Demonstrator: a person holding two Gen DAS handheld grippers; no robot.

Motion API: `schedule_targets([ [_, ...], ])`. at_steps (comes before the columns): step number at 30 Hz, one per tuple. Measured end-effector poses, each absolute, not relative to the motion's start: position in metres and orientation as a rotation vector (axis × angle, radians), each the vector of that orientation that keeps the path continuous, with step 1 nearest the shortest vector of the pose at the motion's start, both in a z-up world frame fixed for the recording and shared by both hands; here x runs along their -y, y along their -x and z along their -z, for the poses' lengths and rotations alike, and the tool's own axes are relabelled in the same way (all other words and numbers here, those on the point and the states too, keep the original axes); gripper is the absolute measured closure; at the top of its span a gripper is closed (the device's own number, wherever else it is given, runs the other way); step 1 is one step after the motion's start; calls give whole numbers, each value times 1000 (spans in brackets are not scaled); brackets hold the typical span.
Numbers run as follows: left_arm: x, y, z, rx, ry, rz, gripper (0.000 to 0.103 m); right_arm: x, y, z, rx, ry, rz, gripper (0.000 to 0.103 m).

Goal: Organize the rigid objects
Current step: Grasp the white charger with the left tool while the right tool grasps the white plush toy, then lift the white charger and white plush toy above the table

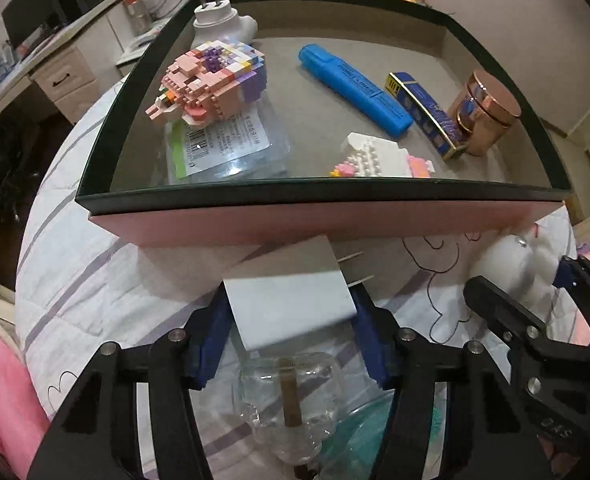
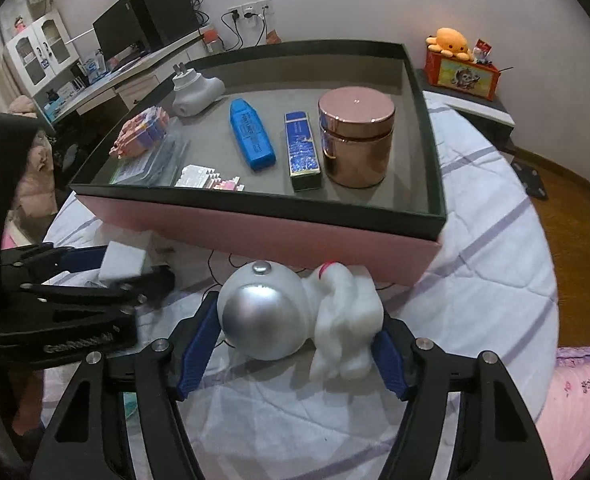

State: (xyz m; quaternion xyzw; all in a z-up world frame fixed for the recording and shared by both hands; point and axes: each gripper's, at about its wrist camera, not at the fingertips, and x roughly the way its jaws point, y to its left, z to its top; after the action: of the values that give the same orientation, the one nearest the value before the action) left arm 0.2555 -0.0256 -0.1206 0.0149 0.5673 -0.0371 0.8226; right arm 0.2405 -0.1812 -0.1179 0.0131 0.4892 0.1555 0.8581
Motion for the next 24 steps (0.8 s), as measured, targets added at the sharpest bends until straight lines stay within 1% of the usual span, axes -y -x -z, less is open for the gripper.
schedule_targets([
  [8, 11, -249, 112, -1198, -27, 83, 45, 183, -235, 113, -1011, -26, -297, 33],
  [13, 16, -240, 100, -1158, -45, 78, 45, 185, -227, 100, -984, -23, -277, 33],
  [24, 14, -185, 42, -997, -32, 88, 45, 182, -182, 38, -817, 0, -238, 33],
])
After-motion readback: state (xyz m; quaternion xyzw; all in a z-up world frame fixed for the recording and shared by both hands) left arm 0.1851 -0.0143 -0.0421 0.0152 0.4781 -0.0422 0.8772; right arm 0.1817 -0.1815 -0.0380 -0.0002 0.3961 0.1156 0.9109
